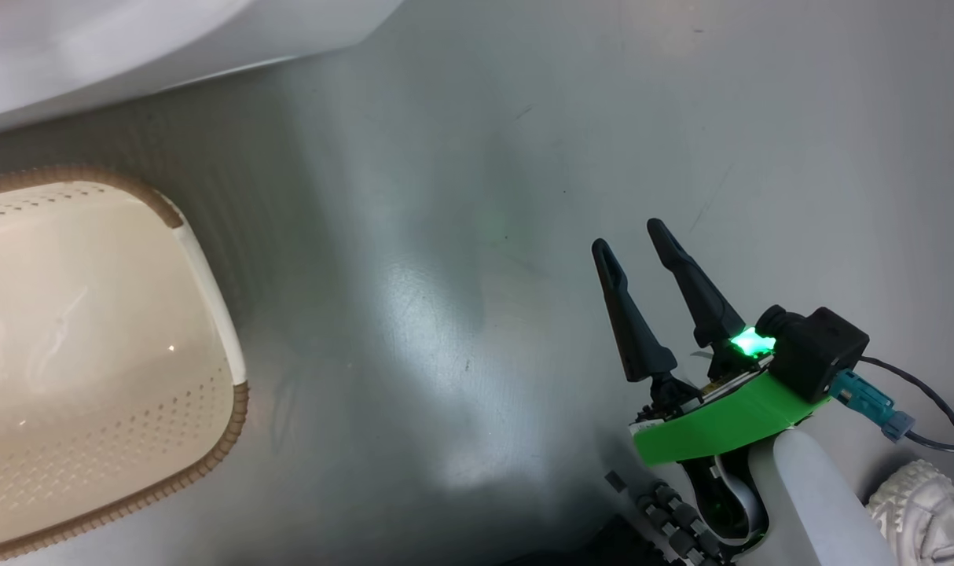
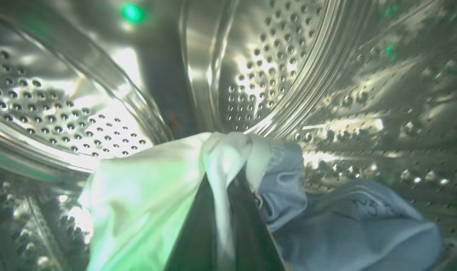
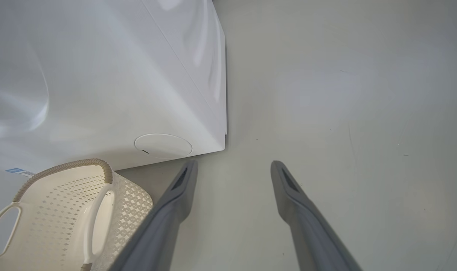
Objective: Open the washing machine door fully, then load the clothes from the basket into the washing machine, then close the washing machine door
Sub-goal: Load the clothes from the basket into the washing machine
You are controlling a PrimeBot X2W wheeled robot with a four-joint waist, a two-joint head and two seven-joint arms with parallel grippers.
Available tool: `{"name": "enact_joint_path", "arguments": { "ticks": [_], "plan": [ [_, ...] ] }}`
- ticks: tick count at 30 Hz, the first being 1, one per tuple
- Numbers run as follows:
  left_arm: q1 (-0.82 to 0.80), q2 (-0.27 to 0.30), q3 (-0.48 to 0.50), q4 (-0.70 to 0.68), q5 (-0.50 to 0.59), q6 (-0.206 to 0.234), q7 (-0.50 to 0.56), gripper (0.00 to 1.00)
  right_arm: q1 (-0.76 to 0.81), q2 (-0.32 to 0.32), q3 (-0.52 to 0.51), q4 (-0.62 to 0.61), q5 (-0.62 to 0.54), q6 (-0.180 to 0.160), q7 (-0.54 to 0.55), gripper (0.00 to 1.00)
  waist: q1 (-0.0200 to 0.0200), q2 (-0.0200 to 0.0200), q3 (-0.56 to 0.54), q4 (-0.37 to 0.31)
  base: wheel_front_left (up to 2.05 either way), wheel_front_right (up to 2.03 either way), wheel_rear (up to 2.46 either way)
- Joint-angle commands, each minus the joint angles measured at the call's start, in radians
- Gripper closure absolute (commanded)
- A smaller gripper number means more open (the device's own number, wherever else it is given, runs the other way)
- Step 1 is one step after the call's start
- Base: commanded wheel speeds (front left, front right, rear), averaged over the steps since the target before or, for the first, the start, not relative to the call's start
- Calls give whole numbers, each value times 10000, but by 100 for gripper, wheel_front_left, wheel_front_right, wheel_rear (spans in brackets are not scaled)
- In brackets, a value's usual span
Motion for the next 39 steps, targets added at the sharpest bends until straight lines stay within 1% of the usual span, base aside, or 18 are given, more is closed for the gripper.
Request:
{"name": "enact_joint_path", "arguments": {
  "ticks": [1,3,8,9,10,11,19,27,31,35,39],
  "plan": [
    [-252,603,-84,115,-148,-26,359,100,285,26,282,-139,136,16,-48,0,0,0,0,-45,0,0,0],
    [-411,644,-174,437,-295,-26,660,100,302,26,295,-108,144,16,-48,0,0,0,-28,-42,0,0,0],
    [-625,661,-459,786,-492,-26,651,100,264,26,334,-26,142,16,-48,0,0,0,-110,12,0,0,0],
    [-647,655,-479,835,-502,-26,556,65,228,26,312,-45,141,16,-48,0,0,0,-119,29,0,0,0],
    [-647,655,-479,835,-502,-26,556,65,228,26,312,-45,141,16,-48,0,0,0,-119,29,0,0,0],
    [-661,634,-458,919,-529,1,460,0,190,26,282,-64,125,16,-48,0,0,0,-132,50,0,0,0],
    [-196,203,-563,1704,-683,151,269,0,117,26,6,10,-4,16,-48,0,0,0,-662,359,0,0,0],
    [531,-331,-659,2896,-1211,109,1392,0,211,26,-136,226,-158,16,-48,0,0,0,-1698,694,0,0,0],
    [794,-495,-684,3331,-1389,125,1872,0,213,26,-202,294,-262,16,-48,0,0,0,-2076,793,0,0,0],
    [1207,-691,-741,3420,-1521,96,1701,0,238,26,-417,350,-393,16,-48,0,0,0,-2440,948,0,0,0],
    [1885,-910,-698,3473,-1703,85,1272,0,339,26,-618,435,-476,16,-48,0,0,0,-2901,1128,0,0,0]
  ]
}}
